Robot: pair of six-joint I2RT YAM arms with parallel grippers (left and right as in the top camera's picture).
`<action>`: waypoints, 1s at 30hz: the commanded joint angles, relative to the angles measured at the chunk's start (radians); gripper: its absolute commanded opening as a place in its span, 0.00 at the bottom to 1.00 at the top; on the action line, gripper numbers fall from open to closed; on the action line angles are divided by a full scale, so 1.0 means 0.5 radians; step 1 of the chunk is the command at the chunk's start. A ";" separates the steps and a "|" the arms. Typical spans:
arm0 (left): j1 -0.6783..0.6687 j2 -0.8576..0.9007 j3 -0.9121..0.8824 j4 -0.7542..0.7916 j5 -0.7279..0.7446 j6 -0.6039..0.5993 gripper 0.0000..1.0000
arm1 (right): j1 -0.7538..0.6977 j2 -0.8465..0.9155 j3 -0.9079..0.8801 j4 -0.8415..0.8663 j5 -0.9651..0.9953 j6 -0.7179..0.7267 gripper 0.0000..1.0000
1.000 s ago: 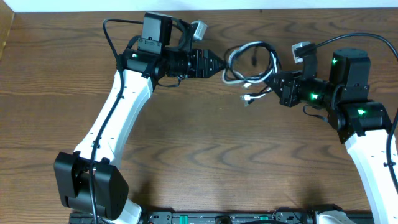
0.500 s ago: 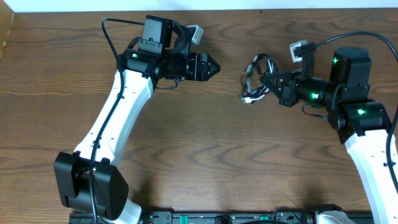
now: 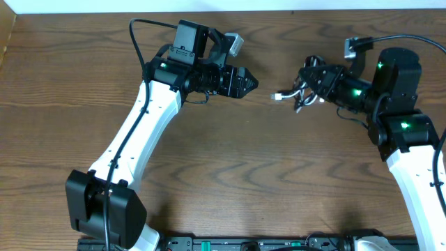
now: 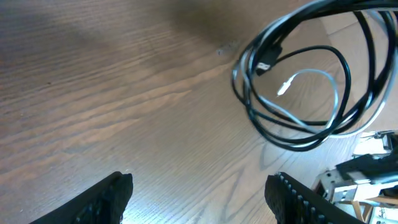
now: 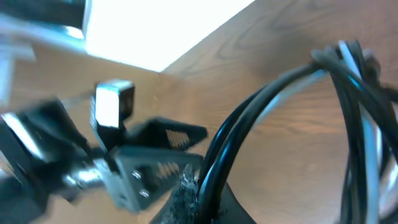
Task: Untangle cables
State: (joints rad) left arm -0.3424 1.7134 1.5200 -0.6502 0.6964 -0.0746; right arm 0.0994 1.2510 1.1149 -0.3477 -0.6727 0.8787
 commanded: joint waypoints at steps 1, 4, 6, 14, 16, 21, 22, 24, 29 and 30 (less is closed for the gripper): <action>-0.005 -0.004 -0.022 0.000 -0.015 -0.046 0.73 | -0.002 -0.030 0.003 0.009 0.063 0.698 0.01; -0.005 -0.004 -0.022 0.001 0.012 -0.105 0.73 | -0.002 -0.030 0.003 0.009 0.093 1.095 0.01; -0.006 -0.004 -0.022 0.000 0.045 -0.116 0.73 | -0.002 -0.030 0.003 0.018 0.130 1.331 0.01; -0.040 -0.004 -0.022 0.001 0.098 -0.114 0.73 | -0.002 -0.030 0.003 0.108 0.381 1.829 0.02; -0.071 -0.004 -0.022 0.000 0.109 -0.113 0.73 | -0.002 -0.030 0.003 0.140 0.431 1.969 0.01; -0.215 -0.004 -0.022 0.006 0.109 0.053 0.72 | -0.002 -0.030 0.003 0.229 0.485 2.161 0.10; -0.246 -0.004 -0.022 0.011 0.109 0.098 0.71 | -0.002 -0.030 0.003 0.230 0.504 2.161 0.08; -0.321 -0.004 -0.022 0.041 0.108 0.216 0.69 | -0.002 -0.030 0.003 0.230 0.526 2.161 0.03; -0.504 -0.002 -0.022 0.155 -0.045 0.501 0.69 | -0.005 -0.030 0.003 0.233 0.525 2.159 0.01; -0.528 0.000 -0.022 0.180 -0.111 0.500 0.69 | -0.005 -0.030 0.003 0.232 0.526 2.153 0.01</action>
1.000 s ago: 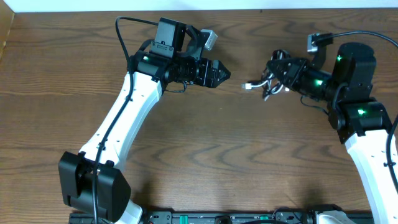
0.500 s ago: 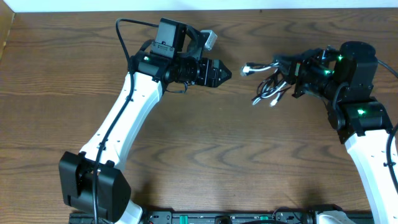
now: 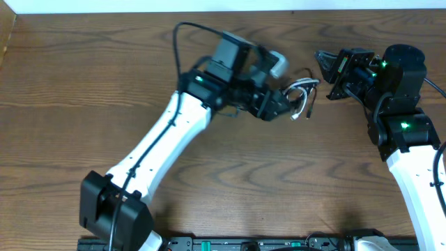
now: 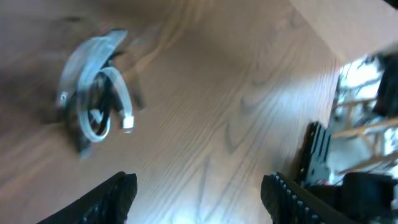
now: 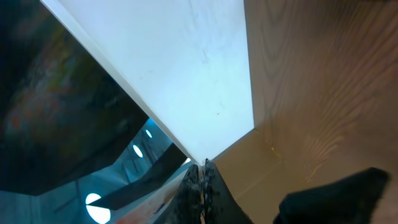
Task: Untangle cables
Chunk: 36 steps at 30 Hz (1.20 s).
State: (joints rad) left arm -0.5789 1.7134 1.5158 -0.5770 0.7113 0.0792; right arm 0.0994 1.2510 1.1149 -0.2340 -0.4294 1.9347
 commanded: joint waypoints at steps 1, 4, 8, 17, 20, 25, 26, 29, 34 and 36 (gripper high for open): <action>-0.071 0.000 -0.014 0.053 -0.197 0.192 0.69 | -0.005 -0.030 0.003 0.005 0.040 0.009 0.01; -0.069 0.000 -0.014 0.080 -0.251 0.192 0.69 | -0.036 -0.030 0.003 -0.048 0.058 -0.192 0.01; -0.020 0.001 -0.014 0.079 -0.252 0.192 0.69 | -0.116 -0.030 0.003 -0.195 0.253 -0.806 0.01; 0.000 0.127 0.004 0.266 -0.511 0.017 0.69 | -0.147 -0.030 0.003 -0.558 0.427 -2.195 0.33; 0.000 0.219 0.114 0.266 -0.610 -0.125 0.69 | -0.147 -0.030 0.002 -0.693 0.429 -2.331 0.49; 0.000 0.417 0.359 0.217 -0.936 -0.391 0.69 | -0.147 -0.030 0.002 -0.819 0.444 -2.518 0.75; 0.000 0.459 0.386 0.219 -1.003 -0.449 0.69 | -0.147 -0.030 0.002 -0.851 0.464 -2.528 0.78; 0.000 0.587 0.396 0.293 -1.173 -0.631 0.69 | -0.151 -0.030 0.002 -0.968 0.569 -2.527 0.80; -0.001 0.800 0.396 0.405 -1.285 -0.741 0.69 | -0.151 -0.030 0.002 -1.123 0.660 -2.538 0.81; -0.001 0.874 0.396 0.411 -1.366 -0.807 0.69 | -0.151 -0.030 0.002 -1.151 0.661 -2.576 0.81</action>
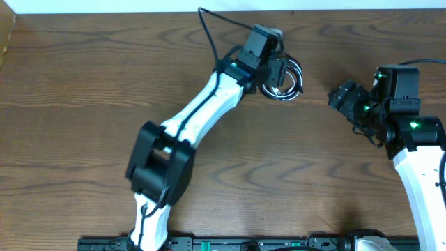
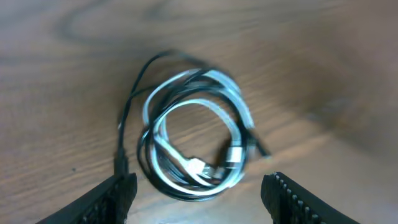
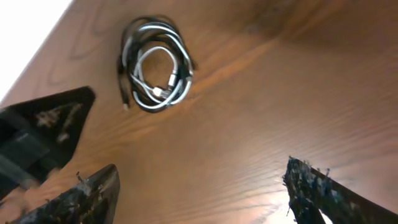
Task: Untangle cables
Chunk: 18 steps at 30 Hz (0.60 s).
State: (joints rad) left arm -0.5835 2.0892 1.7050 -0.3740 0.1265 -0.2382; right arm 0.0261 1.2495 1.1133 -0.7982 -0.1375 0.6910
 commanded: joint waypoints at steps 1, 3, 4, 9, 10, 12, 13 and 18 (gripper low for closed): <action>0.009 0.150 0.018 0.011 -0.197 -0.172 0.68 | -0.005 -0.027 0.005 -0.037 0.077 -0.103 0.81; 0.009 0.199 0.017 0.014 -0.221 -0.201 0.65 | -0.004 -0.027 0.005 -0.058 0.079 -0.124 0.81; 0.008 0.218 0.017 0.013 -0.243 -0.227 0.64 | -0.004 -0.027 0.005 -0.066 0.085 -0.130 0.81; 0.003 0.283 0.016 0.022 -0.266 -0.294 0.52 | -0.004 -0.027 0.005 -0.073 0.101 -0.145 0.80; 0.002 0.299 0.015 0.020 -0.283 -0.331 0.51 | -0.004 -0.027 0.005 -0.074 0.101 -0.146 0.80; 0.002 0.336 0.014 0.021 -0.285 -0.378 0.50 | -0.004 -0.027 0.005 -0.074 0.104 -0.160 0.80; -0.002 0.359 0.014 0.021 -0.285 -0.408 0.50 | -0.004 -0.027 0.005 -0.080 0.108 -0.160 0.80; -0.026 0.441 0.014 0.022 -0.284 -0.425 0.50 | -0.004 -0.027 0.005 -0.095 0.121 -0.214 0.80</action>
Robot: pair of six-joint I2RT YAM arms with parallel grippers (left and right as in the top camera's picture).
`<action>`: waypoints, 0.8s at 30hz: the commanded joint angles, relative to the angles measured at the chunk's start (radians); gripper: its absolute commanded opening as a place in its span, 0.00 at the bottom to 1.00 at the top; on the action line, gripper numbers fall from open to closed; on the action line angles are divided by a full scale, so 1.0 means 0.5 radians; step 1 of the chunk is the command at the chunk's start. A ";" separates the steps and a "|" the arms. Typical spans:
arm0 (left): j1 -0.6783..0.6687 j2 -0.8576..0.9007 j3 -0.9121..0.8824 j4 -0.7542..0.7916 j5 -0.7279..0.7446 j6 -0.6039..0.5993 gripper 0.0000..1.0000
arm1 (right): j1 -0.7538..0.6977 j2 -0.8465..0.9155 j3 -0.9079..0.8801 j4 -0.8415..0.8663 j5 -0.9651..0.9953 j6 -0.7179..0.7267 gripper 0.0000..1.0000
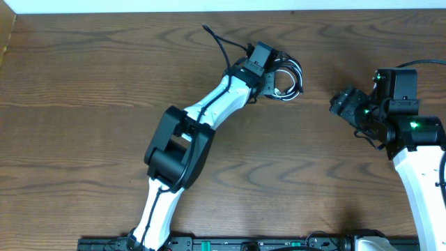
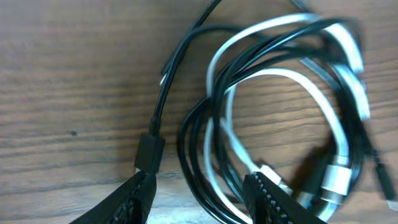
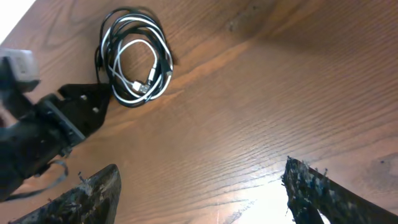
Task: Untangle cables
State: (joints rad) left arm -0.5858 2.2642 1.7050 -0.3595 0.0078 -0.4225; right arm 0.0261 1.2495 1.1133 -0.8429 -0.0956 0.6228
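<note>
A coil of black and white cables [image 1: 286, 81] lies on the wooden table near its far edge. In the left wrist view the coil [image 2: 280, 112] fills the frame, black and white loops crossing each other, with a black plug [image 2: 149, 152] at its left and a silver connector [image 2: 336, 177] at its right. My left gripper [image 2: 199, 205] is open, low over the coil's near left side, with black loops between its fingers. My right gripper [image 3: 202, 193] is open and empty, well to the right of the coil [image 3: 134, 59].
The bare wooden table [image 1: 83, 104] stretches left and toward the front. The white wall edge runs along the far side of the table, just behind the coil. My left arm [image 1: 209, 115] reaches diagonally across the middle.
My left gripper has come down much closer to the coil, which now fills its view, and its fingers stand a little narrower. The right gripper has hardly moved.
First my right gripper held the cable bundle up, facing the open left gripper. Then the coil lay on the table by the left gripper and the right had drawn back. Later the left gripper hovered over the coil, and now sits low on it.
</note>
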 commanded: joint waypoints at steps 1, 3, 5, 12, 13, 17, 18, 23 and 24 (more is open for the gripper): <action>-0.028 0.102 0.014 -0.007 -0.044 -0.056 0.50 | -0.004 -0.027 0.005 -0.008 0.037 -0.089 0.80; -0.042 0.111 0.011 -0.006 -0.040 -0.056 0.50 | -0.004 -0.027 0.005 -0.014 0.037 -0.090 0.79; -0.058 0.111 0.009 0.010 -0.040 -0.056 0.50 | -0.004 -0.027 0.005 -0.014 0.037 -0.090 0.79; -0.068 0.125 -0.008 0.018 -0.056 -0.056 0.50 | -0.004 -0.027 0.005 -0.021 0.037 -0.091 0.79; -0.068 0.137 -0.010 0.005 -0.056 -0.056 0.50 | -0.004 -0.027 0.005 -0.021 0.037 -0.090 0.79; -0.068 0.165 -0.011 -0.086 -0.057 -0.053 0.46 | -0.004 -0.027 0.005 -0.021 0.037 -0.090 0.79; -0.068 0.166 -0.011 -0.120 -0.059 -0.040 0.41 | -0.004 -0.027 0.005 -0.021 0.037 -0.090 0.79; -0.063 0.117 -0.011 -0.290 -0.152 -0.031 0.09 | -0.002 -0.024 0.005 -0.013 0.034 -0.090 0.79; -0.063 0.085 -0.011 -0.320 -0.152 -0.031 0.08 | 0.002 -0.022 0.005 -0.013 0.034 -0.090 0.79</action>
State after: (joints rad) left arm -0.6201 2.3009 1.7199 -0.4595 -0.0406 -0.4416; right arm 0.0261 1.2495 1.1133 -0.8490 -0.0917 0.5934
